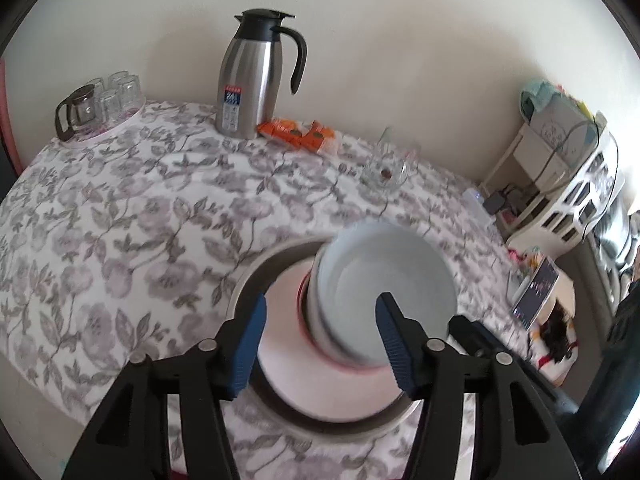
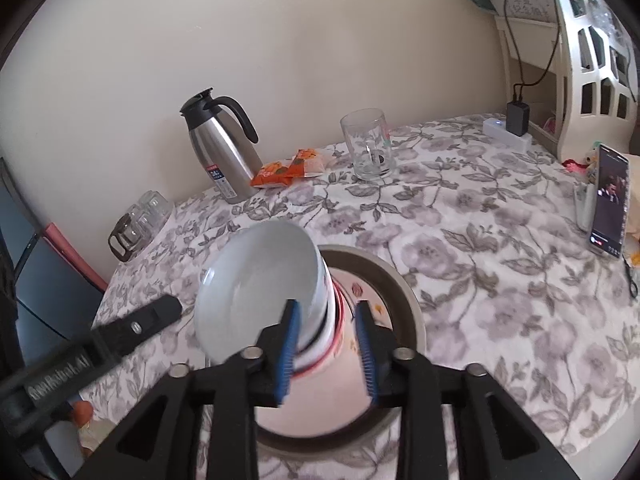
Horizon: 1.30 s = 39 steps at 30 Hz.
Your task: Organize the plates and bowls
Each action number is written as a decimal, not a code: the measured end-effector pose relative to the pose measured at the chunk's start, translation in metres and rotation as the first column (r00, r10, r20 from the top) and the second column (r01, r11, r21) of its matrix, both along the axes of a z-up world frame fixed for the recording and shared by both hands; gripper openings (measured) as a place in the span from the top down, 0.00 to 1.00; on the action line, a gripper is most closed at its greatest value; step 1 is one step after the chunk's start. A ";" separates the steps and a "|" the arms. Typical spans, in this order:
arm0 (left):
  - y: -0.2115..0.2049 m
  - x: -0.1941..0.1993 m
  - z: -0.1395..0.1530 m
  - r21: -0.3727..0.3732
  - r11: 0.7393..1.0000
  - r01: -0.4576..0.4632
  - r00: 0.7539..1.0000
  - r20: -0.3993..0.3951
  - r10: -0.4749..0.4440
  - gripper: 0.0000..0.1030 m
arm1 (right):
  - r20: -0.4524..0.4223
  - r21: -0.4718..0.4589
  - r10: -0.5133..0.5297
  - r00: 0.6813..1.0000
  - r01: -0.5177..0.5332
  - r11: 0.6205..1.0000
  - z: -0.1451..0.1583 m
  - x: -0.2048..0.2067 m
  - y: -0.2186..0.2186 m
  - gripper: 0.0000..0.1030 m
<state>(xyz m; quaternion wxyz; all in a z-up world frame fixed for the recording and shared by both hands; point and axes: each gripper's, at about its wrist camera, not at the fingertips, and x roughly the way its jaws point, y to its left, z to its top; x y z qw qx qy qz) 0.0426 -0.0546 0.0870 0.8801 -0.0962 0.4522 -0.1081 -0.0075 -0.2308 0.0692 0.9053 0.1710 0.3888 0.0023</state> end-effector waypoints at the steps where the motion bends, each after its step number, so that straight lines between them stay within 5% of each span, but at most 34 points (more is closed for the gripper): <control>1: 0.001 -0.004 -0.004 0.004 1.000 0.000 1.000 -0.006 0.000 0.39 | 0.004 -0.006 0.002 1.000 -0.002 1.000 -0.001 -0.006 0.000 0.61; 3: 0.003 -0.016 -0.012 0.013 1.000 0.005 1.000 -0.018 -0.005 0.22 | 0.006 -0.013 0.010 1.000 -0.010 1.000 -0.003 -0.016 0.000 0.58; 10: 0.001 -0.041 -0.038 0.057 0.998 0.028 0.997 -0.072 -0.024 0.19 | -0.075 -0.067 0.017 0.997 -0.022 0.998 -0.026 -0.033 -0.002 0.42; 13: -0.001 -0.047 -0.049 0.061 0.998 0.035 0.993 -0.110 -0.028 0.08 | -0.116 -0.098 0.016 0.993 -0.028 0.995 -0.036 -0.037 -0.003 0.38; 29: 0.008 -0.055 -0.059 0.113 0.994 -0.005 0.988 -0.152 0.022 0.08 | -0.187 -0.134 -0.016 0.982 -0.009 0.991 -0.052 -0.045 -0.027 0.07; 39: 0.000 -0.058 -0.058 0.215 0.977 -0.006 0.986 -0.160 0.041 0.08 | -0.186 -0.127 -0.018 0.982 -0.006 0.992 -0.051 -0.047 -0.032 0.00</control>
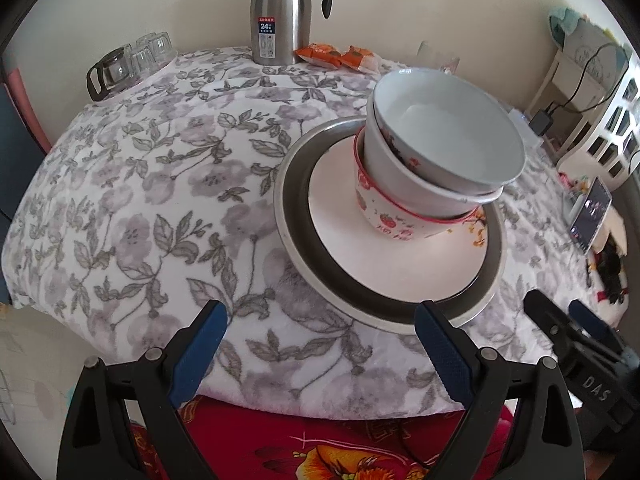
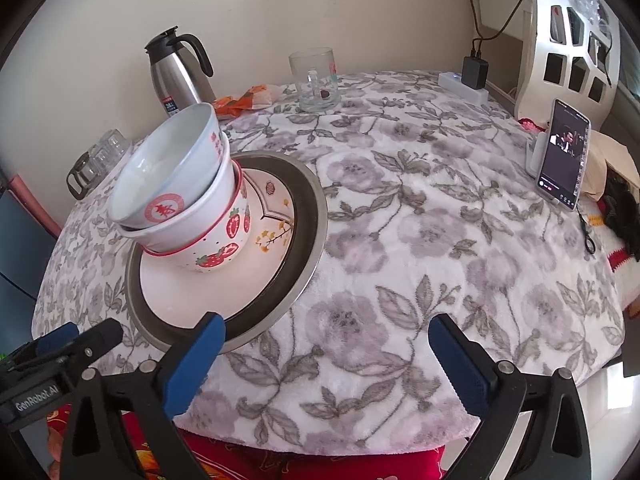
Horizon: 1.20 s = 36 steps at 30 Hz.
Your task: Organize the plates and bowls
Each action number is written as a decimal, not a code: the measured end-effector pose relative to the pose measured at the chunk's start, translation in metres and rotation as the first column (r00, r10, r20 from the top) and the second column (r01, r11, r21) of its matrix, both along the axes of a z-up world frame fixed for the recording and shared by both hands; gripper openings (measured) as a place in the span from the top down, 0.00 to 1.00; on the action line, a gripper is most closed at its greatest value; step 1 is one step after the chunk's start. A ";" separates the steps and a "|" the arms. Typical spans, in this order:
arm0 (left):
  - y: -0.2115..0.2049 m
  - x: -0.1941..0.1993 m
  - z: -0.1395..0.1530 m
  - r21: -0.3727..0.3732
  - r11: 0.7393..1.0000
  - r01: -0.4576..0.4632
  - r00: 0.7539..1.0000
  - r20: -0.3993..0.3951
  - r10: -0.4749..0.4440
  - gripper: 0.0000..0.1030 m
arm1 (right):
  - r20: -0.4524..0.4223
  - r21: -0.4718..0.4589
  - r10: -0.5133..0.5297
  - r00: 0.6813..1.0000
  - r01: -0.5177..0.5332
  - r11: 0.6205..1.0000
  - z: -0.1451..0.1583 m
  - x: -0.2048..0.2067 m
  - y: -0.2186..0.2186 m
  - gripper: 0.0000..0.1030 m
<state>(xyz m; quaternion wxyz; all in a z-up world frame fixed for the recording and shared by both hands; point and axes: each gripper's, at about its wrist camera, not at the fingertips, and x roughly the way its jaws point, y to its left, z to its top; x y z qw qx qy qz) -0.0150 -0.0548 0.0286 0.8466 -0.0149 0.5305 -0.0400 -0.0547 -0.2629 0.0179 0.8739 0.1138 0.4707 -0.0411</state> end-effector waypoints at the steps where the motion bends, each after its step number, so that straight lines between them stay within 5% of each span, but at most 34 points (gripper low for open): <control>1: 0.000 0.000 0.000 0.005 1.000 0.001 1.000 -0.003 -0.001 0.08 | 0.000 0.001 0.001 1.000 -0.001 1.000 0.000 0.000 0.000 0.00; 17: -0.004 -0.002 -0.002 0.044 0.999 -0.006 1.000 -0.027 0.007 0.08 | -0.019 0.001 0.008 1.000 -0.008 1.000 -0.006 0.002 -0.003 0.00; 22: -0.011 -0.003 -0.002 0.109 0.994 0.002 1.000 -0.024 0.001 0.08 | -0.018 0.000 0.013 1.000 -0.013 1.000 -0.006 0.002 -0.002 0.00; 36: -0.010 -0.003 -0.001 0.101 0.995 -0.015 1.000 -0.022 0.018 0.08 | -0.023 -0.007 0.024 0.999 -0.024 1.000 -0.007 0.003 0.001 0.00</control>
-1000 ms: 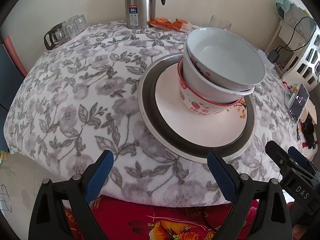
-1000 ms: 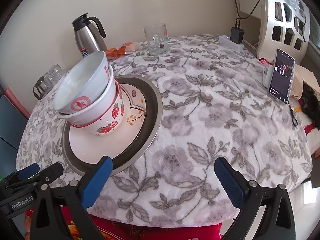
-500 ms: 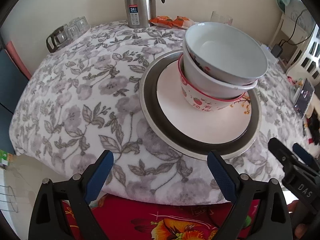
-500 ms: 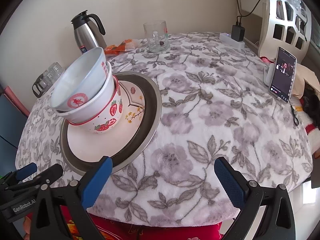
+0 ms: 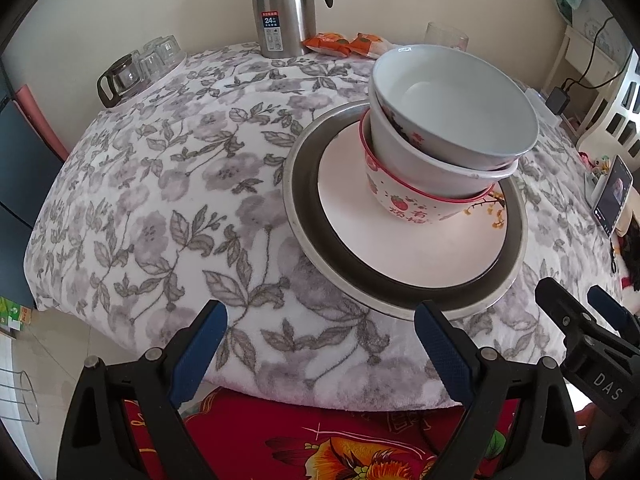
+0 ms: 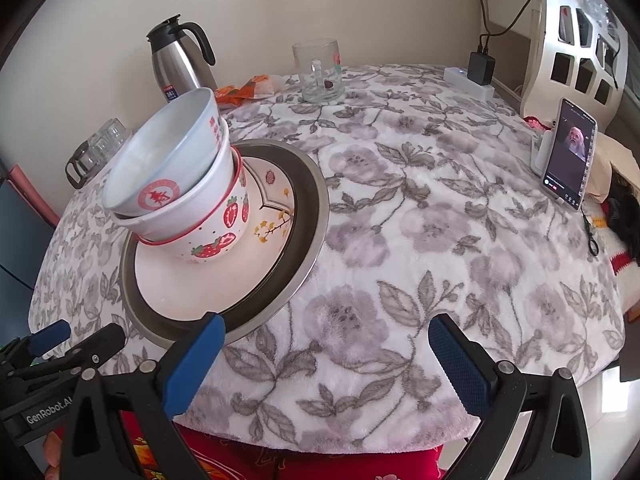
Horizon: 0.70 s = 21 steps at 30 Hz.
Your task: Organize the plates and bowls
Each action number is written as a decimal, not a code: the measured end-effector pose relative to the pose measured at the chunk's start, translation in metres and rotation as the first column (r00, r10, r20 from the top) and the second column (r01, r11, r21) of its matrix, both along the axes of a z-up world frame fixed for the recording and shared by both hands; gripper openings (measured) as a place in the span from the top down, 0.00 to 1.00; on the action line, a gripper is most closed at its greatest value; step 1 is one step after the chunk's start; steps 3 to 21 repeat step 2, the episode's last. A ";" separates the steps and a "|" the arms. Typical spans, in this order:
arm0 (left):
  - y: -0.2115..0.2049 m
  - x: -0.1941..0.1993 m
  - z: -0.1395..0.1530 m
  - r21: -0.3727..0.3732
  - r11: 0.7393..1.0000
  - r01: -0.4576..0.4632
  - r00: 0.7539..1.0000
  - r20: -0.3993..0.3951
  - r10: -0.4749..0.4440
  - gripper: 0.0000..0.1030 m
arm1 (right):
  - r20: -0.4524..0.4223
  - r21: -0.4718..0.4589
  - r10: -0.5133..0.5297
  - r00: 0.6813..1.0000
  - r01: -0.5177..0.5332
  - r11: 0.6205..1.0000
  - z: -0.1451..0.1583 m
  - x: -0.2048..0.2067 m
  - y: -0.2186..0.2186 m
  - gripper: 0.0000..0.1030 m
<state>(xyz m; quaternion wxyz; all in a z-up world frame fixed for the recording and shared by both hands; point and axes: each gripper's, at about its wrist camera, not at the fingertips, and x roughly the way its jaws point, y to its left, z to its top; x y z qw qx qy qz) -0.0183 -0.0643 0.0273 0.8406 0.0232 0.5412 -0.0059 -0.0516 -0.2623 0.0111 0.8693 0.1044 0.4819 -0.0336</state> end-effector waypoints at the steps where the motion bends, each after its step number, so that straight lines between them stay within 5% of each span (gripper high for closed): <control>1: 0.000 0.000 0.000 -0.001 1.000 -0.002 1.000 -0.001 0.002 0.08 | 0.000 0.000 0.000 1.000 0.000 1.000 0.000 0.000 0.000 0.00; 21: 0.001 0.000 -0.001 -0.001 1.000 -0.004 1.000 -0.003 0.004 0.08 | 0.000 0.000 0.000 1.000 0.000 1.000 0.000 0.000 0.000 0.00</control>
